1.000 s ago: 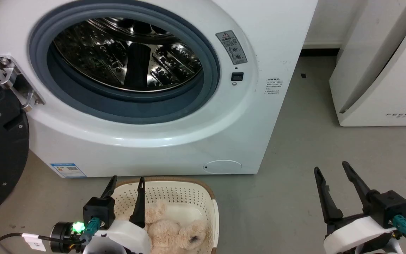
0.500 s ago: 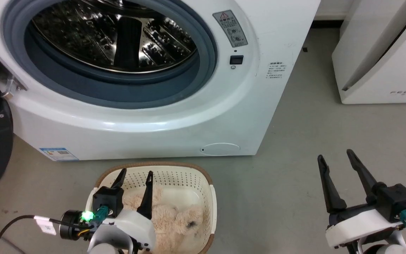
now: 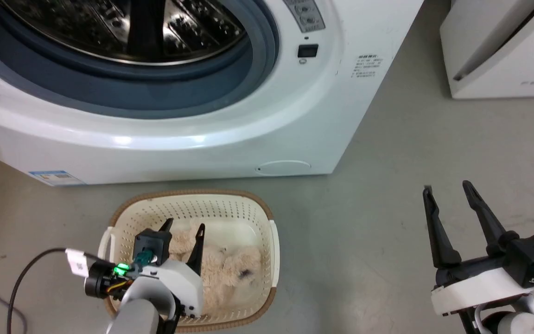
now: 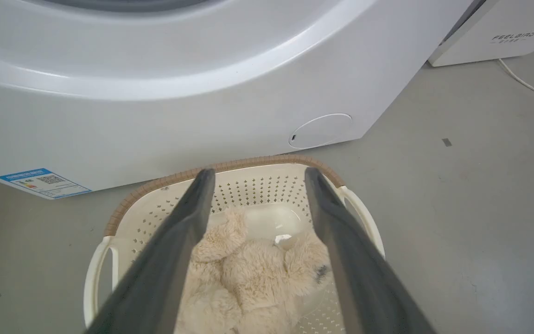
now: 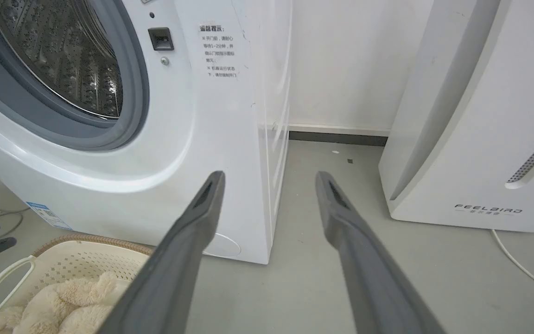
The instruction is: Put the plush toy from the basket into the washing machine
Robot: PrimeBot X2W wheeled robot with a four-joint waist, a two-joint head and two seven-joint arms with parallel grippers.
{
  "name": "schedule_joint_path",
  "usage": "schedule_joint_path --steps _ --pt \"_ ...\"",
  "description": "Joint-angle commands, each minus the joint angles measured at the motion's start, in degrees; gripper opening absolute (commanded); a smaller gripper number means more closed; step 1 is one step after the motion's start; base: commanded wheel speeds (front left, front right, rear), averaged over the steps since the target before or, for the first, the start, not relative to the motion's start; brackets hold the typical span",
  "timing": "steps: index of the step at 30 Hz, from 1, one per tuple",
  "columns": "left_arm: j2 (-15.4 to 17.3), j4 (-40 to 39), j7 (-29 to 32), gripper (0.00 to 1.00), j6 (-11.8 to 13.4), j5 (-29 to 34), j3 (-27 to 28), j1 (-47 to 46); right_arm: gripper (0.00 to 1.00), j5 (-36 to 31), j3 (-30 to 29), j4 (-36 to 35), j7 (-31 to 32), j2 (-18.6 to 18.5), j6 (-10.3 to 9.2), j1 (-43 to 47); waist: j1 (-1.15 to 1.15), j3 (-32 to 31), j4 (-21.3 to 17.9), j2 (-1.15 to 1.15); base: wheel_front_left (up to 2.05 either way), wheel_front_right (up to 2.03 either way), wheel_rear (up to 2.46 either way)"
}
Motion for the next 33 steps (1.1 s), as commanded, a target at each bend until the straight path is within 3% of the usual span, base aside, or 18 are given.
schedule_joint_path --steps 1,20,28,33 --pt "0.80 2.91 0.07 1.00 -0.48 -0.46 -0.68 -2.64 1.00 0.46 0.04 -0.54 -0.72 0.00 -0.03 -1.38 -0.01 1.72 -0.40 0.00 0.00 0.00 0.00" --pt "5.10 22.80 4.10 1.00 -2.00 -0.59 -8.17 -16.98 1.00 2.58 1.10 -1.70 -2.87 0.00 -0.04 -4.60 -0.01 12.94 -2.92 0.00 0.00 0.00 0.00" --pt "5.26 28.72 7.34 1.00 -2.51 -4.31 -14.97 -21.30 1.00 3.33 0.55 -2.17 -3.82 0.00 -0.04 -5.76 -0.01 17.88 -3.65 0.00 0.00 0.00 0.00" --pt "7.01 31.60 7.71 1.00 -2.83 -6.60 -18.96 -24.39 1.00 3.63 0.46 -2.65 -4.41 0.00 -0.05 -6.29 -0.01 20.84 -4.05 0.00 0.00 0.00 0.00"
